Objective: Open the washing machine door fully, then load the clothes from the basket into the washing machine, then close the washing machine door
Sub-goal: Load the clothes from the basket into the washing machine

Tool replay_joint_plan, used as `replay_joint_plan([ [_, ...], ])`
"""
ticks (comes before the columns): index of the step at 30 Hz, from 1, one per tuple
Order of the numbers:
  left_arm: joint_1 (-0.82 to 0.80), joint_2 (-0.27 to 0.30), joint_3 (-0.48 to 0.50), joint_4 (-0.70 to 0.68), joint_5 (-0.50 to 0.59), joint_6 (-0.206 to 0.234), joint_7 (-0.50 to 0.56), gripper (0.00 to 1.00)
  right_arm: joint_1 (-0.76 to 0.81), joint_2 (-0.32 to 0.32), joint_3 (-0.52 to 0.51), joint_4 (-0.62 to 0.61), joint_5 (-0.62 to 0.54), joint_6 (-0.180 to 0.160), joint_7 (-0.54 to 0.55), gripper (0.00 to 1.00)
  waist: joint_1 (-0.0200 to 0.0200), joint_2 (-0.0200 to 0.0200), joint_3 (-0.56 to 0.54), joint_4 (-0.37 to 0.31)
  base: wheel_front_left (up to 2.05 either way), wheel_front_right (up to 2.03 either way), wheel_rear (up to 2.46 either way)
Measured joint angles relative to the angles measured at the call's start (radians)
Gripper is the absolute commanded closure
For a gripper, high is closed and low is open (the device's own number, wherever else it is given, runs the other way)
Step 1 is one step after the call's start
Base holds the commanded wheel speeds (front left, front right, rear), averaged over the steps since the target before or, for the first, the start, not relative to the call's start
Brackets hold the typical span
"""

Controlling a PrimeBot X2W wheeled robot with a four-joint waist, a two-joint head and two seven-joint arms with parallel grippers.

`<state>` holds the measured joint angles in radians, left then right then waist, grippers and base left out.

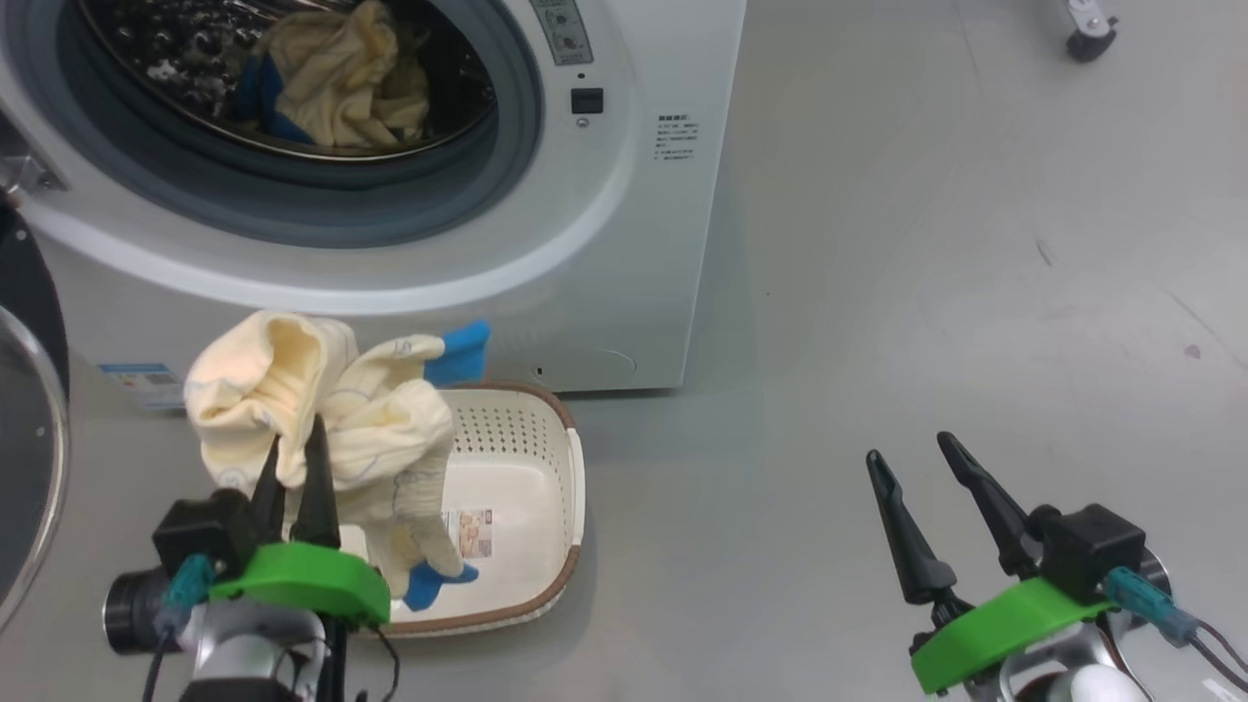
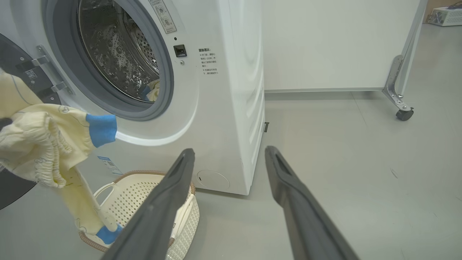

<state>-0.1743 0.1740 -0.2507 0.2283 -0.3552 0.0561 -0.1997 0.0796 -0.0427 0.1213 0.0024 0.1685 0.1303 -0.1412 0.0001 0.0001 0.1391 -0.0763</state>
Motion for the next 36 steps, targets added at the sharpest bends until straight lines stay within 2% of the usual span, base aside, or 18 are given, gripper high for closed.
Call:
replay_joint_plan([
  [5,-0.171,0.003,0.021,0.146,-0.044,-0.043,0.047,1.0,-0.067,0.0,0.013,0.01,0.02,0.0,-0.026,0.0,0.0001,0.0,0.078,-0.038,0.0,0.0,0.0],
  [8,-0.307,0.012,0.043,0.258,-0.098,-0.081,0.13,1.0,-0.1,0.0,0.016,0.026,0.047,0.0,-0.051,0.0,0.0002,-0.0001,0.141,-0.068,0.0,0.0,0.0],
  [13,-0.498,0.074,0.08,0.374,-0.127,-0.11,0.213,1.0,-0.15,0.0,0.039,0.056,0.079,0.0,-0.08,0.0,0.0002,-0.0001,0.228,-0.11,0.0,0.0,0.0],
  [18,-0.647,0.124,0.094,0.422,-0.132,-0.119,0.267,1.0,-0.195,0.0,0.045,0.077,0.107,0.0,-0.101,0.0,0.0003,-0.0001,0.295,-0.146,0.0,0.0,0.0],
  [29,-0.976,0.272,0.096,0.515,-0.141,-0.153,0.501,1.0,-0.28,0.0,0.086,0.076,0.16,0.0,-0.11,0.0,0.0002,-0.0001,0.457,-0.236,0.0,0.0,0.0],
  [36,-1.133,0.368,0.081,0.508,-0.12,-0.171,0.514,1.0,-0.317,0.0,0.123,0.06,0.19,0.0,-0.111,0.0,0.0001,-0.0001,0.557,-0.282,0.0,0.0,0.0],
])
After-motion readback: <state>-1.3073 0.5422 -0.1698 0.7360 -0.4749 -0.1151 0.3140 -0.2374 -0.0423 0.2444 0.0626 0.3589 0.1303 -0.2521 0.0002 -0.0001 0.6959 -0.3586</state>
